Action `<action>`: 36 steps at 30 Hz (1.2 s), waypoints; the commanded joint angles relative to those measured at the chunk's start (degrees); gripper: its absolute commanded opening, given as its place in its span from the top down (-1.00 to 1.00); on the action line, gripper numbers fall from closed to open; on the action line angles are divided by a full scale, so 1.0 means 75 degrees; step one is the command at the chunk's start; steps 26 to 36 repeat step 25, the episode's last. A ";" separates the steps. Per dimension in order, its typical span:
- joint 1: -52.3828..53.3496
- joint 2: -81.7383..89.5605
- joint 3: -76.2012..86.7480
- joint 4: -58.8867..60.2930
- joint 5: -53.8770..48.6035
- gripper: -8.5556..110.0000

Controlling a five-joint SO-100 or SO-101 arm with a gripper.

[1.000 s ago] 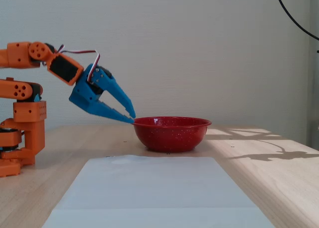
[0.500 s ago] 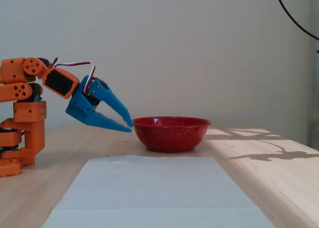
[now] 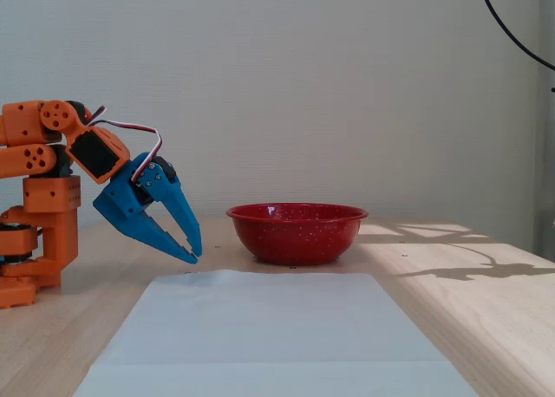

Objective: Grasp the red cube and put it in the red bowl

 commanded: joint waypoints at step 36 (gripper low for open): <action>0.0012 0.0129 0.0105 0.0000 -0.0375 0.85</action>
